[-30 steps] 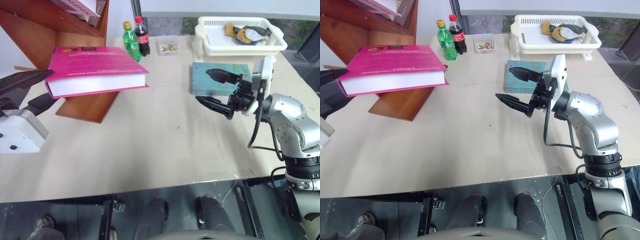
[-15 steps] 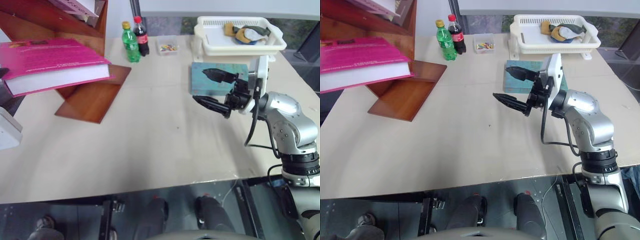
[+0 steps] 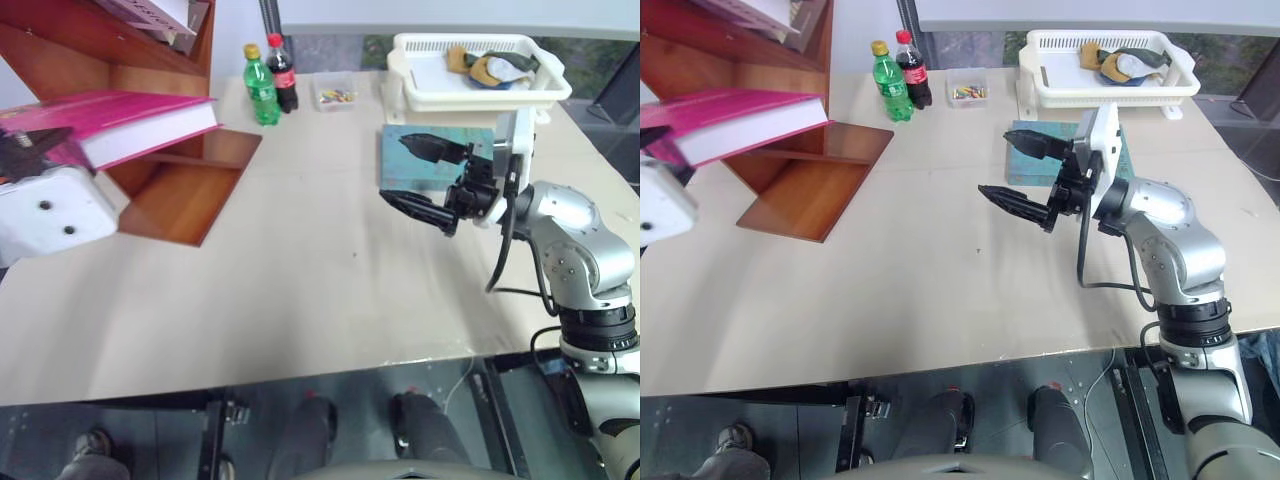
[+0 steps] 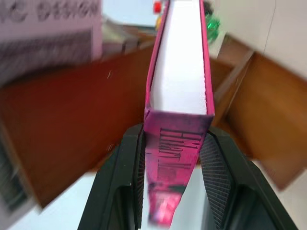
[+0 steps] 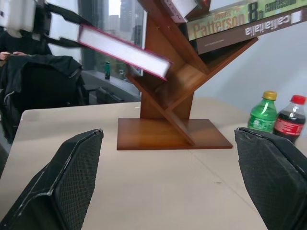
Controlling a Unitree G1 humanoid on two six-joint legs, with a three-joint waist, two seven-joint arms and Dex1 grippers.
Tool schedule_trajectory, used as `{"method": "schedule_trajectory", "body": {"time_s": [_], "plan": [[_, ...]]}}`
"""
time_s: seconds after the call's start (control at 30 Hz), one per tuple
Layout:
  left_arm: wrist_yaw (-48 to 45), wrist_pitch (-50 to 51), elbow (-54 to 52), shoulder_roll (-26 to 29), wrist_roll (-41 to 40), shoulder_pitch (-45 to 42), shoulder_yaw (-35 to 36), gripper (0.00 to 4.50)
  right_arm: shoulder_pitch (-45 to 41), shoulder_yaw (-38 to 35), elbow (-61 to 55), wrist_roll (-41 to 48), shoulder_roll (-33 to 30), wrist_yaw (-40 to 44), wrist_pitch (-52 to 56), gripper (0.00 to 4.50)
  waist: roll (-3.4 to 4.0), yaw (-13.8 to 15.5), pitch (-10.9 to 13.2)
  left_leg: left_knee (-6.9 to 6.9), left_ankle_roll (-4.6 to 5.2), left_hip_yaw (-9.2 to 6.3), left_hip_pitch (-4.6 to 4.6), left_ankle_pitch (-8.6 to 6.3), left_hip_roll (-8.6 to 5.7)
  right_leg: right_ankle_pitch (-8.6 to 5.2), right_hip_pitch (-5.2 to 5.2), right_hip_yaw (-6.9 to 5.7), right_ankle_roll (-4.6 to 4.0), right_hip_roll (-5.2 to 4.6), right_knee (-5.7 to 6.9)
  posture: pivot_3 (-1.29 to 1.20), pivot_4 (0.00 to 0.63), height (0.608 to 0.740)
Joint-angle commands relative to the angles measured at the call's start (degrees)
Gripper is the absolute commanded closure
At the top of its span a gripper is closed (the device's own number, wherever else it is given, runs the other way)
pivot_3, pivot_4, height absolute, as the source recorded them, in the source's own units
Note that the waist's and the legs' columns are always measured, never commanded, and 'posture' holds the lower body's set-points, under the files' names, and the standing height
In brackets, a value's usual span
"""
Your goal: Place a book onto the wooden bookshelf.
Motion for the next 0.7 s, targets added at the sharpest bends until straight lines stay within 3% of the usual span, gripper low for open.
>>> {"method": "schedule_trajectory", "body": {"time_s": [0.03, 0.3, 0.4, 0.5, 0.53, 0.57, 0.7], "plan": [[2.5, 2.6, 3.5, 3.0, 0.2, -4.6, -6.3, 2.82, 0.8, -1.2, -4.7, 1.3, -0.3, -1.9, 0.8, 0.00, 0.01, 0.0, 0.0, -0.02, 0.00, 0.00, 0.01, 0.00, 0.00, 0.00, 0.00, 0.00, 0.00, 0.00, 0.00, 0.00, 0.150, 0.740], [6.5, -5.3, 19.2, 5.3, -2.0, -16.3, -20.2, 2.82, 2.7, -1.6, -8.6, 1.5, -0.6, -5.1, 1.9, 0.00, 0.05, -0.1, 0.0, -0.08, 0.00, 0.12, 0.11, 0.00, 0.00, 0.00, -0.01, 0.08, 0.00, 0.02, 0.06, 0.00, 0.150, 0.740], [6.2, -7.4, 23.1, 5.7, -3.1, -19.5, -22.8, 2.09, 3.6, -2.2, -9.9, 1.7, -1.1, -6.1, 2.1, 0.00, 0.06, -0.4, 0.0, -0.08, 0.00, 0.14, 0.17, 0.01, 0.01, -0.01, 0.00, 0.11, -0.01, 0.04, 0.16, 0.00, 0.150, 0.740], [6.0, -10.0, 26.3, 6.8, -3.2, -19.8, -22.6, 0.75, 4.7, -2.8, -11.2, 2.1, -1.6, -7.2, 2.3, 0.00, 0.00, -0.7, 0.0, -0.07, 0.00, 0.17, 0.14, 0.01, -0.01, -0.04, -0.03, 0.13, -0.04, 0.06, 0.20, 0.00, 0.150, 0.740], [5.9, -11.0, 27.0, 7.0, -3.4, -19.6, -22.1, 0.62, 5.0, -2.9, -11.5, 2.2, -1.7, -7.6, 2.3, 0.00, -0.02, -0.7, 0.0, -0.07, 0.00, 0.17, 0.10, 0.01, -0.01, -0.04, -0.06, 0.13, -0.04, 0.05, 0.17, 0.00, 0.150, 0.740], [5.8, -11.9, 27.5, 7.2, -3.6, -19.2, -21.5, 0.03, 5.4, -3.1, -11.9, 2.3, -1.9, -7.9, 2.3, 0.00, -0.02, -0.7, 0.0, -0.07, 0.00, 0.17, -0.05, 0.01, -0.01, -0.03, -0.17, 0.13, -0.04, 0.02, 0.11, 0.00, 0.150, 0.740], [4.0, -15.2, 28.8, 5.9, -10.1, -19.5, -17.4, 0.03, 6.4, -3.5, -13.2, 3.0, -2.5, -8.9, 2.8, 0.00, -0.02, -0.7, 0.1, -0.07, -0.01, 0.20, -0.27, 0.01, -0.03, -0.03, -0.33, 0.12, -0.03, -0.04, -0.02, 0.00, 0.150, 0.740]]}}
